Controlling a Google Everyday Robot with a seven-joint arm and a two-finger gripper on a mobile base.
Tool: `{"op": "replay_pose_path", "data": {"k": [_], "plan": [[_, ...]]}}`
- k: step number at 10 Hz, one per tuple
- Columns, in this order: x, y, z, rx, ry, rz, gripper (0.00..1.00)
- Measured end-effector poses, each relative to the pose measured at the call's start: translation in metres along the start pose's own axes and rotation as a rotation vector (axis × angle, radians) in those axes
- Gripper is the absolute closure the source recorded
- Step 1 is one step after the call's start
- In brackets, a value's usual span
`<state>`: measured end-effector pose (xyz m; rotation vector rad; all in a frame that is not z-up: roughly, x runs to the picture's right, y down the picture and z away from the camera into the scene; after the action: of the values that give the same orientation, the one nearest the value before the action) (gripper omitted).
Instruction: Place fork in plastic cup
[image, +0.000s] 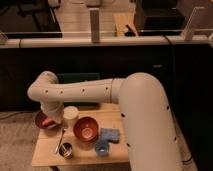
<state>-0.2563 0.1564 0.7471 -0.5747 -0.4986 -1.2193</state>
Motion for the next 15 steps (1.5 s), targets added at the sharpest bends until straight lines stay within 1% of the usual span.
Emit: {"op": "replay_pose_path", "data": {"k": [1,3,4,6,7,8,9,11,13,15], "plan": [[-0.004,0.001,0.005,-0.005,0.008,0.003,0.21],[-0.011,0.002,0.015,0.000,0.025,-0.004,0.20],[-0.015,0.001,0.019,0.004,0.033,-0.017,0.20],[-0.027,-0.002,0.029,0.030,0.040,-0.075,0.20],[-0.031,-0.003,0.033,0.045,0.038,-0.097,0.23],[-0.036,-0.002,0.039,0.081,0.037,-0.125,0.28],[-0.038,-0.002,0.041,0.103,0.035,-0.135,0.28],[-0.041,0.002,0.046,0.147,0.027,-0.142,0.35],[-0.044,0.009,0.053,0.148,0.015,-0.133,0.36],[-0.044,0.017,0.068,0.143,-0.007,-0.118,0.36]]}}
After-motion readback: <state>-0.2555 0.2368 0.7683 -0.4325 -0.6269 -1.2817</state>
